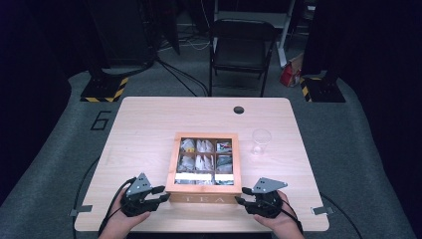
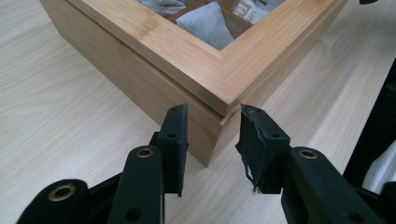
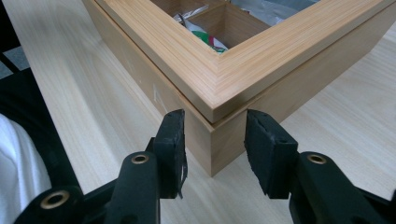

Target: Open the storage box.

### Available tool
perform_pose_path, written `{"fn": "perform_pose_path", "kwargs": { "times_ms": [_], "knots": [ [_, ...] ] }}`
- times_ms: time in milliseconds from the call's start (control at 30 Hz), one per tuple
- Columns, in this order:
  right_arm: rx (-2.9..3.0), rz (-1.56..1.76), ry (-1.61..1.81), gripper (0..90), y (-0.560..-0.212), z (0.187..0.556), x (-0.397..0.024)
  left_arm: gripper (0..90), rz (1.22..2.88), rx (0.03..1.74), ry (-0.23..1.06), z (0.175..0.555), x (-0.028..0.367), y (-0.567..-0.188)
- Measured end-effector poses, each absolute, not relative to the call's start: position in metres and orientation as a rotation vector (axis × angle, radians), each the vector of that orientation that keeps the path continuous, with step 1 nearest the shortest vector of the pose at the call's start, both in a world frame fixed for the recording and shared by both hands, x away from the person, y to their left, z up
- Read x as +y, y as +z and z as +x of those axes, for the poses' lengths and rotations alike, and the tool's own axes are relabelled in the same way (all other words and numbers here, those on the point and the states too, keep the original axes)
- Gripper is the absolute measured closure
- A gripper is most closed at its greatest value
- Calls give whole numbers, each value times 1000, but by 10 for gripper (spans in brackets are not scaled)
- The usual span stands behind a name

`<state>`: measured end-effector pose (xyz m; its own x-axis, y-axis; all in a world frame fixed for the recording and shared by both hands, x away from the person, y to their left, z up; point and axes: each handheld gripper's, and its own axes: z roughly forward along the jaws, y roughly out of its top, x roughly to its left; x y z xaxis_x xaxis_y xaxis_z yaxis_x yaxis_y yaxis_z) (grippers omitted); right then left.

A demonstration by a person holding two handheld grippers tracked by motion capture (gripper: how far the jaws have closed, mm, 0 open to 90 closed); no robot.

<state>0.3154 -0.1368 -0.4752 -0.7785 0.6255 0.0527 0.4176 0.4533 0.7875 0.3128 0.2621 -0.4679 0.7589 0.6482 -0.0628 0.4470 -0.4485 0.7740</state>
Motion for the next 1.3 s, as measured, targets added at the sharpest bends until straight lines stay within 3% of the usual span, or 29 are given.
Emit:
{"fn": "perform_pose_path", "kwargs": {
  "times_ms": [1300],
  "knots": [
    [2397, 928, 1294, 588, -460, 316, -136, 632, 2111, 845, 297, 317, 255, -450]
  ]
}}
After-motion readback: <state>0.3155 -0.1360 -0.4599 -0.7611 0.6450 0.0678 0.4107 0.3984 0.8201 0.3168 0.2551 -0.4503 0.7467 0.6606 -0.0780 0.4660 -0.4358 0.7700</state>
